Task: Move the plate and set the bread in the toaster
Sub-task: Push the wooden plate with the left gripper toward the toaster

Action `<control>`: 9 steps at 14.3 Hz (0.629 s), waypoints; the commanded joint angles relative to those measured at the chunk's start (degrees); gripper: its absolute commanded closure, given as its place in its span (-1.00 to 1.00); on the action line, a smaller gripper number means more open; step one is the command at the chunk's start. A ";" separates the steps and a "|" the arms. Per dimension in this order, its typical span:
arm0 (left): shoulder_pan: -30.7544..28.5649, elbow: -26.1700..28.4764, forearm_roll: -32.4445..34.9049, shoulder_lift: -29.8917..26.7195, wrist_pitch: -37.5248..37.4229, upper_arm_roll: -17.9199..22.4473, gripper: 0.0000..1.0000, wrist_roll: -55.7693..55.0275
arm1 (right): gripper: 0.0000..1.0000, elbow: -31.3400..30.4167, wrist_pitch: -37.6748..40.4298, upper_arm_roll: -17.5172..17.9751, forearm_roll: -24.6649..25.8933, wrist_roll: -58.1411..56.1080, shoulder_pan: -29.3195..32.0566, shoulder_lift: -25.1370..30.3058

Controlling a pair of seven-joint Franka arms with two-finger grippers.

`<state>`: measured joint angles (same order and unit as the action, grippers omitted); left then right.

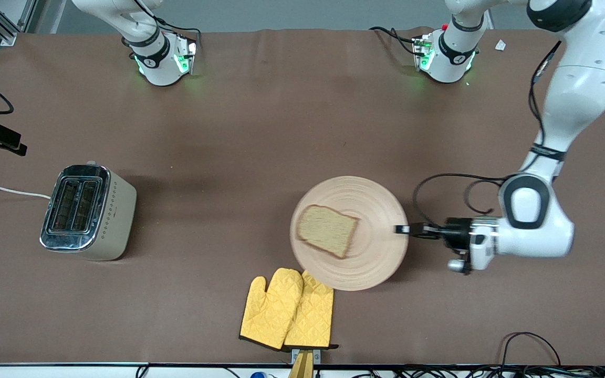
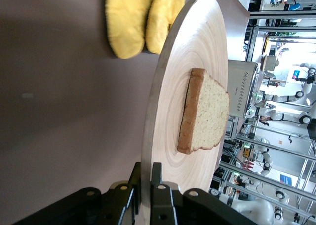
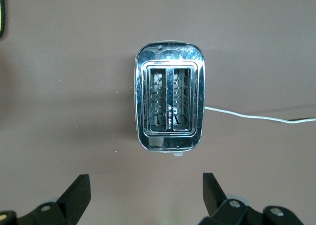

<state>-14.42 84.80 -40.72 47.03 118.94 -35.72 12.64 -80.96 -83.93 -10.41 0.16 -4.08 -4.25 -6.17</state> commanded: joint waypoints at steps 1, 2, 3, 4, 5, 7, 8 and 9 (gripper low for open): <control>9.63 0.54 -5.49 -0.19 8.99 -0.22 1.00 -3.49 | -1.00 -1.57 -0.01 0.03 -0.95 0.13 0.29 1.43; 13.76 0.54 -6.55 0.95 13.29 -0.14 1.00 -3.59 | -1.00 -1.57 -0.01 0.03 -0.95 0.13 0.29 1.43; 17.03 0.45 -8.21 2.26 16.64 -0.14 1.00 -3.50 | -1.00 -1.57 -0.01 0.03 -0.95 0.13 0.29 1.43; 20.10 0.28 -9.36 3.58 18.50 -0.05 0.99 -3.33 | -1.00 -1.57 -0.01 0.03 -0.95 0.13 0.29 1.43; 23.35 0.02 -10.59 5.07 20.61 0.04 0.99 -3.06 | -1.00 -1.57 -0.01 0.03 -0.95 0.13 0.29 1.43; 27.67 -0.69 -11.04 7.27 25.10 0.21 0.98 -1.92 | -1.00 -1.57 -0.01 0.03 -0.95 0.13 0.29 1.43; 28.65 -0.86 -10.87 8.07 25.37 0.39 0.98 -0.44 | -1.00 -1.57 -0.01 0.03 -0.95 0.13 0.20 1.43; 28.83 -0.95 -11.04 9.47 25.55 0.57 0.97 3.06 | -1.00 -1.57 -0.01 0.03 -0.95 0.13 0.20 1.43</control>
<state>14.89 85.77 -50.07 54.66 145.31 -35.16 10.71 -80.97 -83.88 -10.45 0.14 -4.09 -4.21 -6.17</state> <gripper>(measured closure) 0.903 0.000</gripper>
